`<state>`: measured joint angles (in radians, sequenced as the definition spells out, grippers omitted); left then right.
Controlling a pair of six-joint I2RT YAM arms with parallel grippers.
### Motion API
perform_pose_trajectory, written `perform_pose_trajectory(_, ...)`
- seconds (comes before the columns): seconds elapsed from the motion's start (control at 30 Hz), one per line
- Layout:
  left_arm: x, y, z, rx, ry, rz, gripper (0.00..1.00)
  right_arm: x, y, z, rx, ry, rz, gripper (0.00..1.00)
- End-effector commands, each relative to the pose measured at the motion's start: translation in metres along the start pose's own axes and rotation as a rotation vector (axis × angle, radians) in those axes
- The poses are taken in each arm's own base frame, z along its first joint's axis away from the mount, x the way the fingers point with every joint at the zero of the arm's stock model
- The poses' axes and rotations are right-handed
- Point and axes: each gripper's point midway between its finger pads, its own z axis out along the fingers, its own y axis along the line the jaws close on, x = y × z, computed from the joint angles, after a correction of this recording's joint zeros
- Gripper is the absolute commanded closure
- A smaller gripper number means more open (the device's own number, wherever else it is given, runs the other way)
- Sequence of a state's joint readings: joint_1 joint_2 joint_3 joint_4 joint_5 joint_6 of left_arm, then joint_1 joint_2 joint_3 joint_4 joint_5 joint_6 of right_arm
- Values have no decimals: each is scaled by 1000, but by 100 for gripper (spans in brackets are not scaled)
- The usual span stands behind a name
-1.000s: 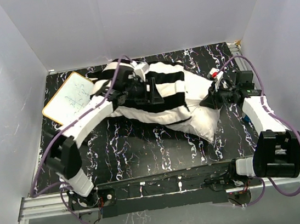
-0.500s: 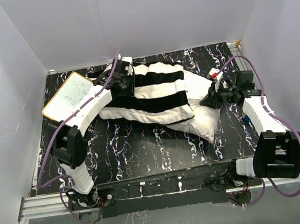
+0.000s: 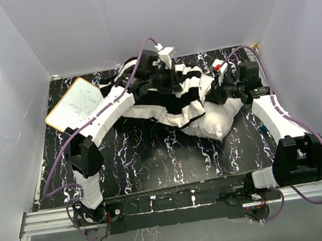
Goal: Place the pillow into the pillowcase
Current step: Stuff the pillow into the pillowcase.
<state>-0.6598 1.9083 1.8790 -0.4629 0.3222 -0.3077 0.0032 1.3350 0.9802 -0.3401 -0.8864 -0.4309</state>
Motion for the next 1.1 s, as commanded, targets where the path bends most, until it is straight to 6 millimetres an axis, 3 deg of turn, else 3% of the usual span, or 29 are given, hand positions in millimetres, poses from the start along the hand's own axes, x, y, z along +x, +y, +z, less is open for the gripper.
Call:
perform_pose_trajectory(0.0,41,-142,-16,569,127,-36,100,-100,3,-3,-37,-224,-117,92)
perform_pose_trajectory(0.03,56,-130,-15,549,144,-69,100,-93,3,-3,-31,-210,-120,92)
perform_pose_trajectory(0.13,113,-57,-5,385,203,-193,100,-31,-1,-1,13,-99,-103,92)
perform_pose_trajectory(0.2,157,-2,1,238,264,-237,100,-2,-6,-13,28,-70,-91,92)
perform_pose_trajectory(0.27,186,45,6,78,306,-244,100,19,-4,-31,14,-26,-83,92)
perform_pose_trajectory(0.3,197,61,9,32,330,-251,100,23,-3,-41,4,-18,-91,90)
perform_pose_trajectory(0.37,206,75,14,4,359,-259,100,26,4,-58,-36,18,-126,81)
perform_pose_trajectory(0.47,192,69,17,30,327,-250,100,6,4,-81,-50,46,-219,65)
perform_pose_trajectory(0.57,159,54,2,62,224,-213,100,-37,-15,-97,3,20,-284,48)
perform_pose_trajectory(0.67,135,43,-25,47,130,-185,79,-73,-43,-96,49,-42,-292,24)
perform_pose_trajectory(0.73,125,36,-44,35,76,-187,64,-82,-60,-84,50,-70,-263,12)
perform_pose_trajectory(0.87,112,37,-84,-85,7,-231,38,-65,-80,-38,22,-17,-287,7)
perform_pose_trajectory(1.0,109,77,-118,-377,-75,-269,7,-33,-93,-3,16,53,-297,6)
perform_pose_trajectory(1.07,106,96,-124,-485,-105,-262,3,-16,-93,5,0,84,-286,11)
